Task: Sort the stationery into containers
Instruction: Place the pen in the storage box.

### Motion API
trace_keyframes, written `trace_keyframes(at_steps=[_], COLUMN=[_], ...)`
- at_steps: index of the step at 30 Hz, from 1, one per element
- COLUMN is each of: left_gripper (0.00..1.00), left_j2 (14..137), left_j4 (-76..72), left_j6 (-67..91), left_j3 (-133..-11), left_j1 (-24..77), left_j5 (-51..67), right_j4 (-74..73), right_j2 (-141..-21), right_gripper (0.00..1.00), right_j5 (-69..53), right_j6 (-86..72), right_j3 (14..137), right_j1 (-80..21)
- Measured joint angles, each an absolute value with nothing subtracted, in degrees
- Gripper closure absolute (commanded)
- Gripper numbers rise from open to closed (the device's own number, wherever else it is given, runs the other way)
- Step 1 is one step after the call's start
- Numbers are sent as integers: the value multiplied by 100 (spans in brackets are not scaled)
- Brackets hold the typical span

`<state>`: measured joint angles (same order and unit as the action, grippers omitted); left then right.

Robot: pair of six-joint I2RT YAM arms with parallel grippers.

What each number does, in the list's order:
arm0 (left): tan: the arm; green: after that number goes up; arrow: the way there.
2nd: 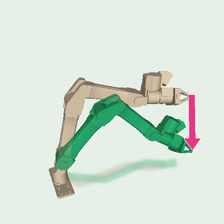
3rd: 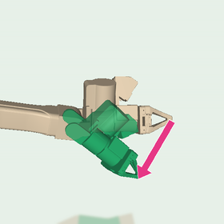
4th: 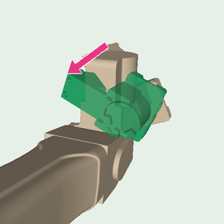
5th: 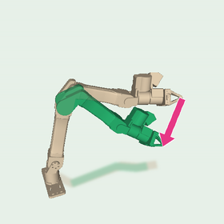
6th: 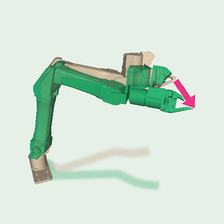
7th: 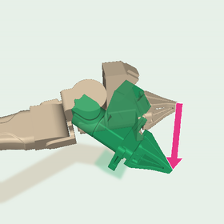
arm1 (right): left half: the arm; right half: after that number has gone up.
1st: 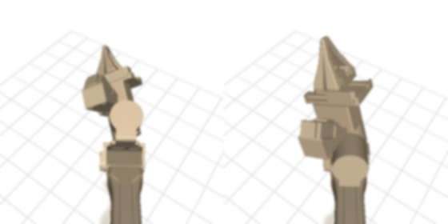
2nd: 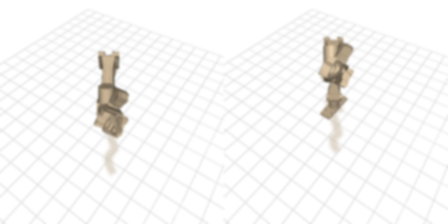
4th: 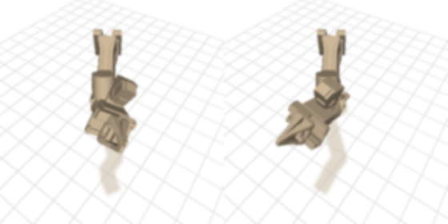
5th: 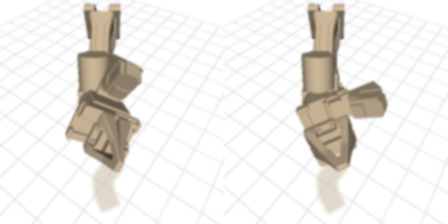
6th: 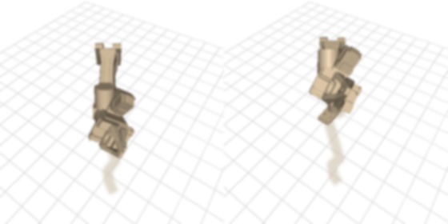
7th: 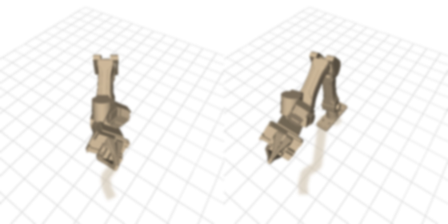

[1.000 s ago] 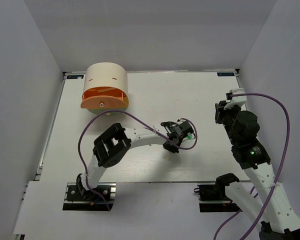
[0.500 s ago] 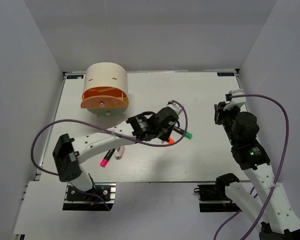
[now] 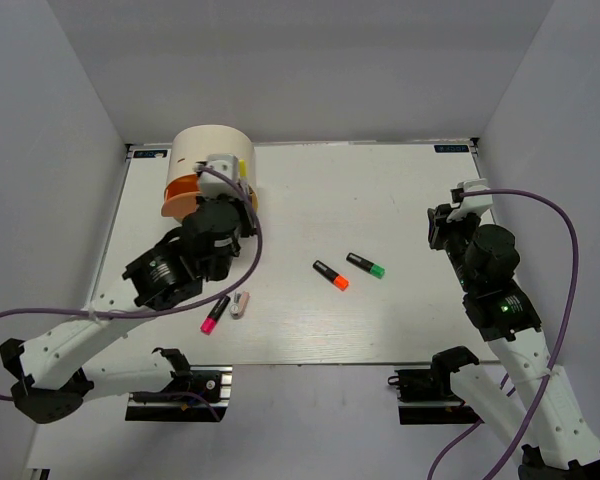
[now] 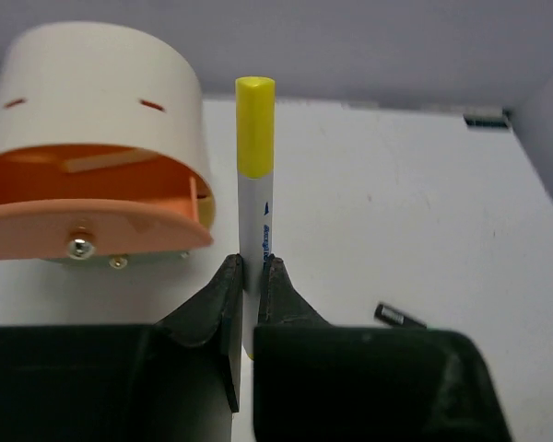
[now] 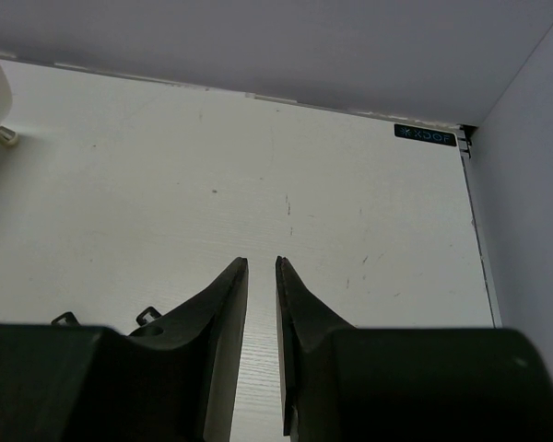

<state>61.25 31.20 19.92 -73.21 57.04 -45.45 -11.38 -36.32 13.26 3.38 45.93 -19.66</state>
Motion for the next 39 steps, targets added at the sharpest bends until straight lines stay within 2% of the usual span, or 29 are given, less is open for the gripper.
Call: trace_keyframes(at_steps=[8,17,29,39], left_gripper=[100,100,100,100], left_j2=[6062,6493,7590,7758], left_j4=[2530,1887,1594,1579], left_j6=[2515,3190,4056,4510], left_j3=[-7273,-7223,-7426,-7430], left_j1=[5555,5282,4665,3946], left_j5=[-6292,-7446,-7690,-7524], right_j4=[-1138,-1135,-1135,-1135], right_j2=[-3629,-3566,-3454,-3406], right_gripper=[75,75,75,75], right_j5=[1262,1181,1146,1118], right_j6=[338,338,340,340], right_j3=[4593,4517,4508,4508], right_j1=[-1968,-1973,-1997,-2001])
